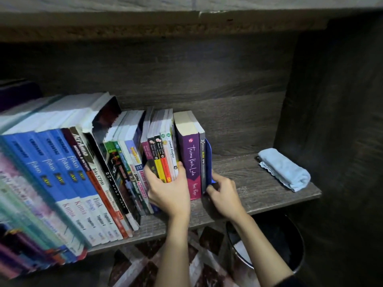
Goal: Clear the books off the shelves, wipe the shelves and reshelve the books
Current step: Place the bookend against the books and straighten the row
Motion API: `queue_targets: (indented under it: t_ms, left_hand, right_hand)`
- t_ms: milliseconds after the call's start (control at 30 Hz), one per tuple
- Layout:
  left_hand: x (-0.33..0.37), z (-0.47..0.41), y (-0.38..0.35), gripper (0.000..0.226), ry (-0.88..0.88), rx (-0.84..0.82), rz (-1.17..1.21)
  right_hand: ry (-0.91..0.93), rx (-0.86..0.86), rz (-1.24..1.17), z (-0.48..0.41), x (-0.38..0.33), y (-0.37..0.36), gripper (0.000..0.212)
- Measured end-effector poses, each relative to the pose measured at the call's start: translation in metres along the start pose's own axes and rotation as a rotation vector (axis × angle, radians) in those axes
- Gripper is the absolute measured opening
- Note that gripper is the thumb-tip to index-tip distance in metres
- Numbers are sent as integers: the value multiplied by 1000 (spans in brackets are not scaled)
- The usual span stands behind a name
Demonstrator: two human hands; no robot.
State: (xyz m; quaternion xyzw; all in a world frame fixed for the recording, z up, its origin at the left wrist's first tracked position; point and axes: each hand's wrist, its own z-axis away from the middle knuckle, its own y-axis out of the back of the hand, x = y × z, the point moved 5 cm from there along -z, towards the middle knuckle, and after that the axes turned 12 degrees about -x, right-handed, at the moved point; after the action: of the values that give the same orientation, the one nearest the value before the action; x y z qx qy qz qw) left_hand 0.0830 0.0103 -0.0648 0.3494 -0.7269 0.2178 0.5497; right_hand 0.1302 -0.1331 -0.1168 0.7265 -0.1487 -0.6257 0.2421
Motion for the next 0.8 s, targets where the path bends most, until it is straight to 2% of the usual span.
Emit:
queue_targets:
  t_ms: [133,300,633,800]
  left_hand:
    - [-2,-1,-3,62,-13,18,2]
    - [-5,4,-9,62,3,44,-42]
    - [-9,3,-14,61,-23,3,-52]
    - [-5,-4,-10,57,-32,34,-21]
  right_hand:
    - [36,16,-28,-3,-1,5,47]
    - [26,-5,56,-7,3,-1,51]
    - [66,6,34,-5,6,0,49]
    - [42,-15,60,-11,17,-7,47]
